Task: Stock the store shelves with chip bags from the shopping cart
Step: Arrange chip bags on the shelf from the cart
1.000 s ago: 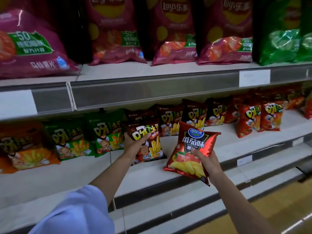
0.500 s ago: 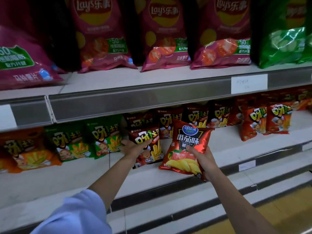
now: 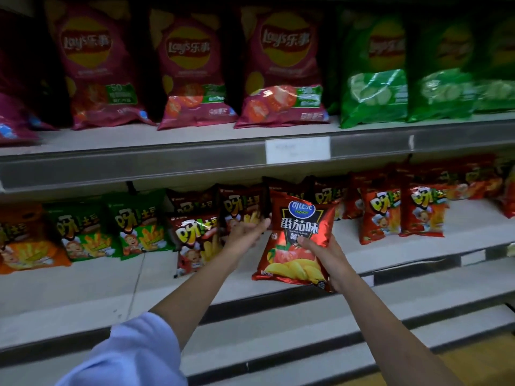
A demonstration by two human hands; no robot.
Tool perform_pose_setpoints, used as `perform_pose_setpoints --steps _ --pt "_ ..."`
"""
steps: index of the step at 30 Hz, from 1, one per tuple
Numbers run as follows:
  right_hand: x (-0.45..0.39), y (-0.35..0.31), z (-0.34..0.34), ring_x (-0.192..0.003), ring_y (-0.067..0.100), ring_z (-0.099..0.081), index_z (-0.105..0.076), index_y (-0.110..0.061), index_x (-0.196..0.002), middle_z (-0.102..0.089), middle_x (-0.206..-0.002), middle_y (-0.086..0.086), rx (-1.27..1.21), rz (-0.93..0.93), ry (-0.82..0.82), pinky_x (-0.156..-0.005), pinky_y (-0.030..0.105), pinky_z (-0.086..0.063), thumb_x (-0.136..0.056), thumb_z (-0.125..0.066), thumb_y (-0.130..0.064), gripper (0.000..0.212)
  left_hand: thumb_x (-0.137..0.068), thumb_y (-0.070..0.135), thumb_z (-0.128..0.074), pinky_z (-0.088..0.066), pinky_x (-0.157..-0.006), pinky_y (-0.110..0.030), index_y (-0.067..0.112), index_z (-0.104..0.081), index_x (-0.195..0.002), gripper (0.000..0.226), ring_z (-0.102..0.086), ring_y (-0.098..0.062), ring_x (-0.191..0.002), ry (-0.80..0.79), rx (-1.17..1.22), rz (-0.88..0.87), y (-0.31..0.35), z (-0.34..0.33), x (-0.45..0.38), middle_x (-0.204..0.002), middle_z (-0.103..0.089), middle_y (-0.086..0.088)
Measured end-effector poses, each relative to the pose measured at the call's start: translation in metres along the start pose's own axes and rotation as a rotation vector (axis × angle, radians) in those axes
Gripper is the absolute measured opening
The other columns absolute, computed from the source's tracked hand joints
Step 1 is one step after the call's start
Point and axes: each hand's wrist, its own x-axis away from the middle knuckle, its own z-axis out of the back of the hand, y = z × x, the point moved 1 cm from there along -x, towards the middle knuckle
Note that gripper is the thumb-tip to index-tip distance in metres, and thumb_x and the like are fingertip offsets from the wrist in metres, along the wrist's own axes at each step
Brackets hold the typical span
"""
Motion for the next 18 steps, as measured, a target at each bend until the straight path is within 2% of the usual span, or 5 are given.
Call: perform_pose_setpoints --steps 3,6,11,15,18 --pt "0.014 -0.013 0.034 -0.097 0.023 -0.071 -0.053 -0.019 -0.124 -0.072 -0.110 0.005 -0.022 0.041 -0.031 -0.088 0.042 -0.056 -0.078 -0.077 -0.015 0.052 -0.062 0.069 -0.068 -0.047 -0.100 -0.039 0.024 -0.057 -0.116 0.071 -0.061 -0.018 -0.108 -0.167 0.077 0.035 0.012 -0.046 0.007 -0.118 -0.064 0.000" --pt "0.027 -0.023 0.076 -0.098 0.025 -0.070 -0.052 -0.023 -0.127 -0.072 -0.111 0.005 -0.041 0.039 -0.049 -0.087 0.045 -0.056 -0.074 -0.079 -0.019 0.060 -0.049 0.072 -0.077 -0.051 -0.096 -0.046 0.030 -0.046 -0.130 0.097 -0.067 -0.022 -0.105 -0.312 0.079 0.010 0.023 -0.099 0.010 -0.124 -0.064 -0.002" --pt "0.050 -0.041 0.145 -0.092 0.020 -0.072 -0.056 -0.030 -0.114 -0.074 -0.103 0.000 -0.007 0.052 0.007 -0.076 0.035 -0.058 -0.078 -0.077 -0.017 0.044 -0.063 0.052 -0.083 -0.055 -0.090 -0.041 0.030 -0.047 -0.130 0.080 -0.069 -0.021 -0.100 -0.411 0.173 -0.042 0.042 -0.181 0.024 -0.119 -0.067 -0.002" --pt "0.071 -0.047 0.204 -0.095 0.023 -0.072 -0.053 -0.024 -0.126 -0.073 -0.109 0.004 -0.012 0.058 0.109 -0.083 0.042 -0.058 -0.074 -0.080 -0.022 0.059 -0.059 0.053 -0.083 -0.055 -0.090 -0.044 0.028 -0.044 -0.135 0.090 -0.069 -0.022 -0.100 -0.490 0.191 -0.059 0.053 -0.245 0.028 -0.119 -0.067 -0.003" --pt "0.085 -0.048 0.242 -0.095 0.023 -0.072 -0.053 -0.023 -0.127 -0.073 -0.109 0.004 -0.024 0.078 0.185 -0.083 0.041 -0.057 -0.074 -0.080 -0.022 0.060 -0.055 0.058 -0.085 -0.054 -0.091 -0.047 0.031 -0.046 -0.133 0.092 -0.069 -0.023 -0.100 -0.566 0.186 -0.069 0.060 -0.288 0.029 -0.117 -0.069 -0.002"
